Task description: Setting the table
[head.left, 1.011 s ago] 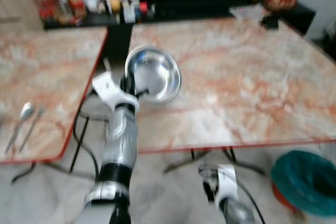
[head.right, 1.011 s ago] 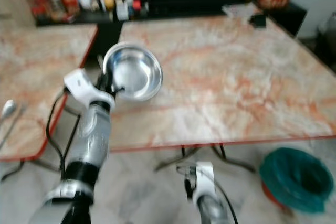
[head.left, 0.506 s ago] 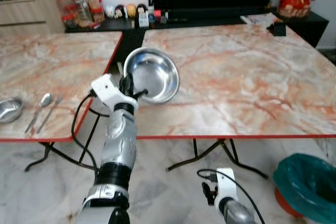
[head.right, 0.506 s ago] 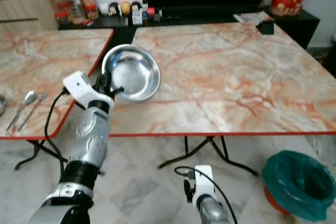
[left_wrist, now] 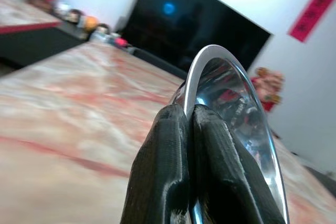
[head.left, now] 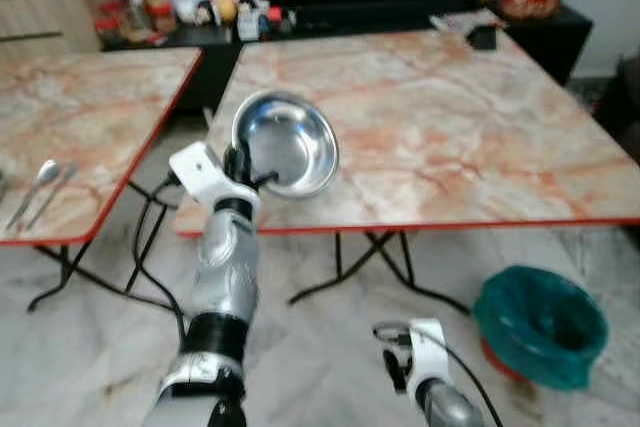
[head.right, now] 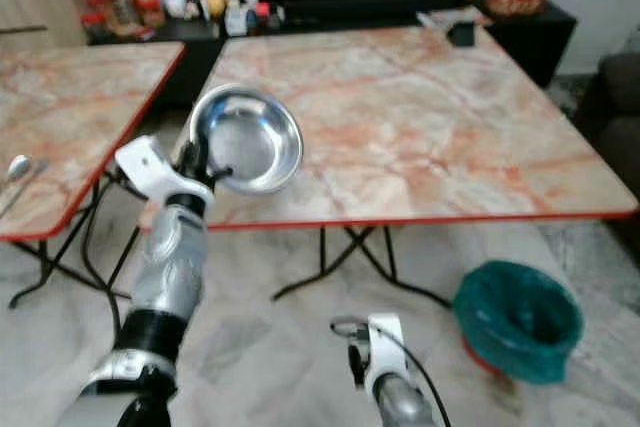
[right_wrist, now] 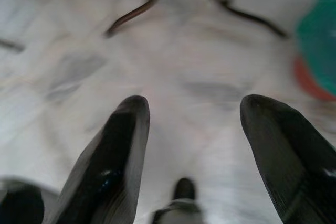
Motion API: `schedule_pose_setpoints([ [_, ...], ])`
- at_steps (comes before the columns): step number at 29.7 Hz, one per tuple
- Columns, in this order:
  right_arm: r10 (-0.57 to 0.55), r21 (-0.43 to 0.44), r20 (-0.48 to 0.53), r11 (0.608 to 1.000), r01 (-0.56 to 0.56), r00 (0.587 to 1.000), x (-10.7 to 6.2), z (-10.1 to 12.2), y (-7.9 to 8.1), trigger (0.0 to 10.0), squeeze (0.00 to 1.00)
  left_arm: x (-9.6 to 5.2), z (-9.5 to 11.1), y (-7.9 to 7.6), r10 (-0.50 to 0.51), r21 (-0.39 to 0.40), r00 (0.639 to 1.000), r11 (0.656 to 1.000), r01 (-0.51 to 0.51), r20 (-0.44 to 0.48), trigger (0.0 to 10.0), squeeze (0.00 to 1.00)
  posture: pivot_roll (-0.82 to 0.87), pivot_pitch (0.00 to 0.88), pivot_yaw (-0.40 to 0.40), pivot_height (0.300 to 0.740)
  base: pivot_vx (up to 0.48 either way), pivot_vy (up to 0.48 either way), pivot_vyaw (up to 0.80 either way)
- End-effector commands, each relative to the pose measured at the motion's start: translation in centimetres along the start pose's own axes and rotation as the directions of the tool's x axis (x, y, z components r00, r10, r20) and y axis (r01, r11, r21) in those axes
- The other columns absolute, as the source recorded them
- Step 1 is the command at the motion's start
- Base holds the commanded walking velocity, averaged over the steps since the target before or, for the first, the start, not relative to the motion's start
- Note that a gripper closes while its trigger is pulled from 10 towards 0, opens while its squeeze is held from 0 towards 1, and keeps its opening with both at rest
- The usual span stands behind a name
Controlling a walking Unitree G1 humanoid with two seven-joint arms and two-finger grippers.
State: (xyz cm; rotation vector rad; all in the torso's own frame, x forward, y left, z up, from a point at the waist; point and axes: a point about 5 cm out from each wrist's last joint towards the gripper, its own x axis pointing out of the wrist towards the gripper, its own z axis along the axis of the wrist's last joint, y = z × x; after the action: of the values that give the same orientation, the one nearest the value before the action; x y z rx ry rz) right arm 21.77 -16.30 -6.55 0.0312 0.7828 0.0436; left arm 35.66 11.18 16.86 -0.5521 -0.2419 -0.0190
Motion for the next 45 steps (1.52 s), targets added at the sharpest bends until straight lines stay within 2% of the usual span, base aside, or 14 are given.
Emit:
schedule_pose_setpoints([
  [1,0.020,0.012,0.010,1.000,-0.020,1.000,0.2,0.3,1.0,10.0,0.00,0.3,0.8,0.0,-0.002,0.008,1.000,1.000,0.002,0.029,10.0,0.00,-0.01,0.000,0.048,0.728,0.000,-0.420,0.00],
  [7,0.010,0.027,0.012,1.000,-0.010,1.000,0.2,0.4,0.8,10.0,0.00,0.2,0.5,-0.2,-0.016,0.026,1.000,1.000,0.016,0.006,10.0,0.00,-0.01,0.007,0.047,0.728,0.081,-0.357,0.00],
  [12,0.008,0.026,0.011,1.000,-0.009,1.000,0.2,0.4,0.8,10.0,0.00,0.2,-0.1,-0.6,-0.040,0.028,0.999,0.999,0.041,-0.029,10.0,0.00,-0.01,0.010,0.045,0.728,0.000,0.000,0.00],
  [15,0.007,0.026,0.013,1.000,-0.008,1.000,0.2,0.4,0.8,10.0,0.00,0.0,0.2,-0.7,-0.047,-0.018,0.999,0.999,0.047,0.000,10.0,0.00,-0.01,0.013,0.044,0.728,0.000,0.000,0.00],
  [20,0.007,0.029,0.016,1.000,-0.007,1.000,0.2,0.5,0.8,10.0,0.00,0.0,0.2,-1.0,-0.068,0.013,0.998,0.998,0.068,-0.009,10.0,0.00,-0.01,0.014,0.048,0.728,0.000,0.000,0.00],
  [45,0.009,0.023,0.020,1.000,-0.009,1.000,0.2,0.5,0.8,10.0,0.00,0.1,0.3,-1.1,-0.081,0.024,0.997,0.996,0.081,-0.004,10.0,0.00,-0.02,0.007,0.051,0.728,0.347,0.000,0.00],
])
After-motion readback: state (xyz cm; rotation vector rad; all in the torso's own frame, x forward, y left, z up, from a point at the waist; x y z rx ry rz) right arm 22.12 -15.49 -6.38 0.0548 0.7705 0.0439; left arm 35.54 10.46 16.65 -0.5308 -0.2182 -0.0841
